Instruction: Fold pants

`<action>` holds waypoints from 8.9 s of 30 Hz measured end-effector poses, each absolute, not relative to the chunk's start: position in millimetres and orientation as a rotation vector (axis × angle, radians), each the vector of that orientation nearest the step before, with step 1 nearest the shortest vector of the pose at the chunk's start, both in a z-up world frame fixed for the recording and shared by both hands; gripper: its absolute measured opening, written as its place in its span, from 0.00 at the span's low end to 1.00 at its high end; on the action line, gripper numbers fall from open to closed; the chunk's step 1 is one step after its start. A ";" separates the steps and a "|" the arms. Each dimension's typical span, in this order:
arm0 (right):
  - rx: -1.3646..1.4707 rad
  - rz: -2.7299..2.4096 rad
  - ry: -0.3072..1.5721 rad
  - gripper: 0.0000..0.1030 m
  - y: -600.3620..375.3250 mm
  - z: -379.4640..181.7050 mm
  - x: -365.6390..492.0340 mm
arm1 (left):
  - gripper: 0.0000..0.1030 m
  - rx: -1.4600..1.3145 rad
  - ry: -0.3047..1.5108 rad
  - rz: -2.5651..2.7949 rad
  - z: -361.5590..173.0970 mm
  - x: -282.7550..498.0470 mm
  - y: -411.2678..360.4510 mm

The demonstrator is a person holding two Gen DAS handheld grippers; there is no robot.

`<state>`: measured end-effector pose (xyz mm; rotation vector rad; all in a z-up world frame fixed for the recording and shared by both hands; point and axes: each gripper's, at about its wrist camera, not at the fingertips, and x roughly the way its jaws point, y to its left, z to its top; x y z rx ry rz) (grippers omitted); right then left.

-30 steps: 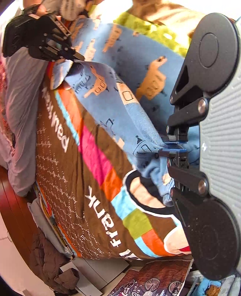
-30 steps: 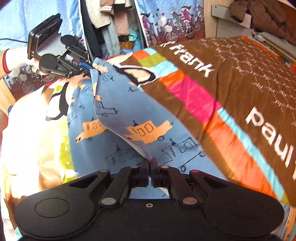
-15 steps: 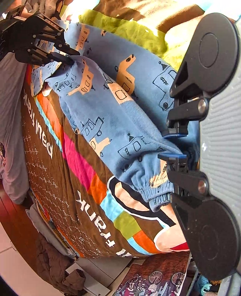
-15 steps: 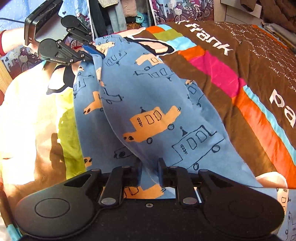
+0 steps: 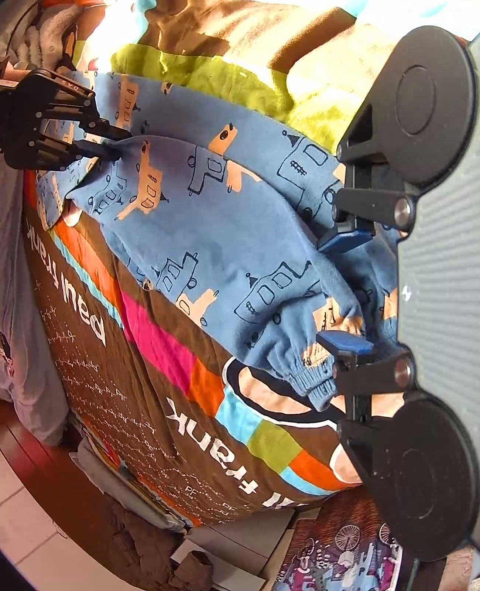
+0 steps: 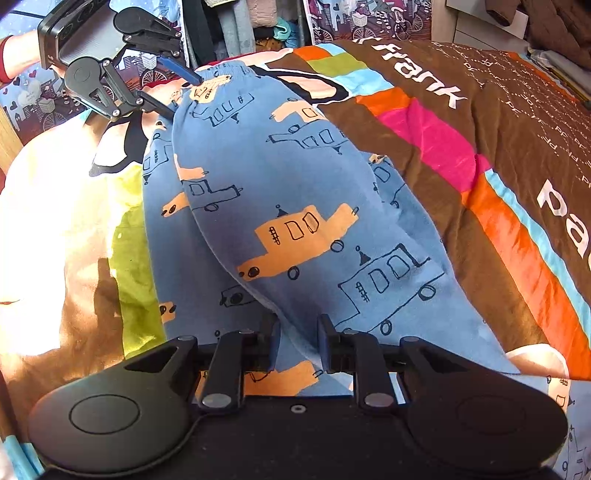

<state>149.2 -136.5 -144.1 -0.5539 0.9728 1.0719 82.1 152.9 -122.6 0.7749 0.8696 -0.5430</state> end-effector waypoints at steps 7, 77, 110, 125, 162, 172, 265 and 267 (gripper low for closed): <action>-0.561 1.080 0.963 0.22 -134.3 -144.8 146.9 | 0.43 0.875 0.886 -0.604 -136.7 86.8 142.2; -0.942 1.153 0.843 0.01 -120.5 -127.5 126.8 | 0.02 1.091 0.839 -0.732 -143.8 76.2 124.6; -0.737 1.165 0.953 0.13 -132.7 -135.6 82.9 | 0.07 1.068 0.852 -0.700 -145.9 26.6 135.6; -0.566 1.173 1.055 0.22 -156.9 -126.8 86.5 | 0.25 0.828 0.851 -0.698 -113.3 26.4 124.7; -0.765 0.900 1.032 0.36 -282.7 -91.3 269.5 | 0.59 -0.047 1.114 -1.097 -197.5 211.2 -100.8; -1.198 1.025 0.972 0.30 -255.9 -114.9 271.1 | 0.60 -0.072 1.103 -1.138 -198.3 202.4 -99.3; -1.242 1.108 0.794 0.22 -252.6 -154.9 71.4 | 0.47 0.413 0.917 -0.961 -160.8 74.0 -67.7; -1.247 1.081 0.789 0.20 -251.7 -161.4 69.4 | 0.47 0.411 0.923 -0.957 -163.3 74.4 -69.5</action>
